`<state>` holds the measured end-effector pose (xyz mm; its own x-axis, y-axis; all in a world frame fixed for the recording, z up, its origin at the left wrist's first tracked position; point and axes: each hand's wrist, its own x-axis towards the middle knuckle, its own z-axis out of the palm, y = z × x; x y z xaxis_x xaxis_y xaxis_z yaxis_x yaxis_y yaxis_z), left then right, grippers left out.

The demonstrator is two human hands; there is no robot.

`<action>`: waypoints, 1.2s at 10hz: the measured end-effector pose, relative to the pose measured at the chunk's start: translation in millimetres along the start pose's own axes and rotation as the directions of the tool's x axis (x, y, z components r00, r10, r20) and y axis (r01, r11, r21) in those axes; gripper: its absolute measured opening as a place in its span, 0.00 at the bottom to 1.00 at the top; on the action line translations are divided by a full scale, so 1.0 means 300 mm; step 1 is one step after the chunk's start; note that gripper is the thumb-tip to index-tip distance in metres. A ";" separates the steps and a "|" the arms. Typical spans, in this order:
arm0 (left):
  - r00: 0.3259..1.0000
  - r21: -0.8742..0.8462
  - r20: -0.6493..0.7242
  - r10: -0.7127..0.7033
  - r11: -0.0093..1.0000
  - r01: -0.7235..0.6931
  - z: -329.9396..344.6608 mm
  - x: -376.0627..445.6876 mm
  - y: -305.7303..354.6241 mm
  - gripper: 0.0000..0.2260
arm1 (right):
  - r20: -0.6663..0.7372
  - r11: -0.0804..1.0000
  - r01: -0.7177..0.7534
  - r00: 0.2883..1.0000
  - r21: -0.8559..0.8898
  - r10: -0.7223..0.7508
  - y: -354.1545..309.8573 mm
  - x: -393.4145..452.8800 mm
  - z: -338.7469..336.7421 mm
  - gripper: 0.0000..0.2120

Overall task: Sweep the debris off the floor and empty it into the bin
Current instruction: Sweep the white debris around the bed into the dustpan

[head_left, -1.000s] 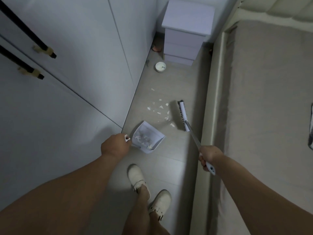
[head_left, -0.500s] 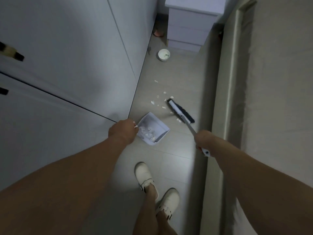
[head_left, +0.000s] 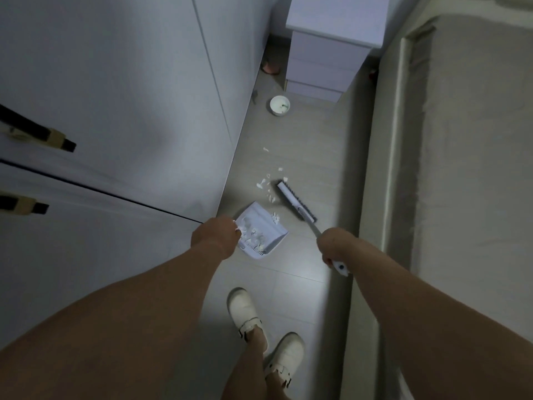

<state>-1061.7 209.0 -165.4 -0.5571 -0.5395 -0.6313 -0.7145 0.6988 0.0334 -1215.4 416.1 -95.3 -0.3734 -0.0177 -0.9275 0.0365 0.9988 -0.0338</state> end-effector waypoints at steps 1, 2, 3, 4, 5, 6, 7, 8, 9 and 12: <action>1.000 -0.012 0.023 0.000 1.000 0.000 -0.002 0.000 -0.015 0.10 | 0.052 0.993 -0.007 0.999 0.118 0.000 0.005 -0.027 0.066 0.13; 0.999 -0.079 0.038 -0.002 0.997 0.005 -0.012 -0.019 -0.016 0.10 | 0.080 0.945 -0.114 0.992 0.306 0.093 0.051 -0.098 0.081 0.10; 1.000 -0.079 0.018 -0.008 0.997 0.010 -0.015 -0.059 -0.029 0.12 | 0.039 0.924 -0.069 0.998 0.376 0.058 0.074 -0.138 0.038 0.11; 0.998 -0.100 -0.027 -0.060 0.993 0.058 -0.010 -0.096 -0.064 0.14 | -0.016 0.924 -0.027 0.999 0.381 0.036 0.026 -0.126 -0.050 0.14; 0.989 -0.153 -0.070 -0.131 0.981 0.119 -0.017 -0.089 -0.092 0.14 | -0.094 0.946 0.011 0.995 0.325 0.021 -0.071 -0.063 -0.151 0.14; 0.993 -0.161 -0.042 -0.106 0.982 0.098 -0.020 -0.051 -0.104 0.13 | -0.161 0.983 0.094 0.985 0.156 -0.069 -0.168 0.019 -0.228 0.15; 0.995 -0.154 -0.018 -0.100 0.983 0.096 -0.018 -0.007 -0.117 0.14 | -0.075 0.983 0.040 0.997 0.179 -0.027 -0.259 0.106 -0.266 0.15; 0.994 -0.147 -0.033 -0.102 0.985 0.096 -0.024 0.035 -0.117 0.14 | -0.017 0.950 0.046 0.998 -0.307 -0.054 -0.304 0.162 -0.261 0.05; 0.990 -0.144 -0.060 -0.127 0.983 0.117 -0.048 0.061 -0.113 0.14 | -0.027 0.989 0.121 0.992 -0.090 -0.124 -0.301 0.148 -0.229 0.16; 0.989 -0.135 -0.063 -0.130 0.983 0.121 -0.079 0.071 -0.092 0.13 | -0.031 0.956 0.099 0.993 -0.278 -0.111 -0.215 0.035 -0.282 0.14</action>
<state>-1063.7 167.1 -161.5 -0.4848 -0.6547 -0.5800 -0.8271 0.5587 0.0607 -1300.2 355.4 -71.3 -0.4035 -0.1274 -0.9060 -0.2595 0.9655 -0.0202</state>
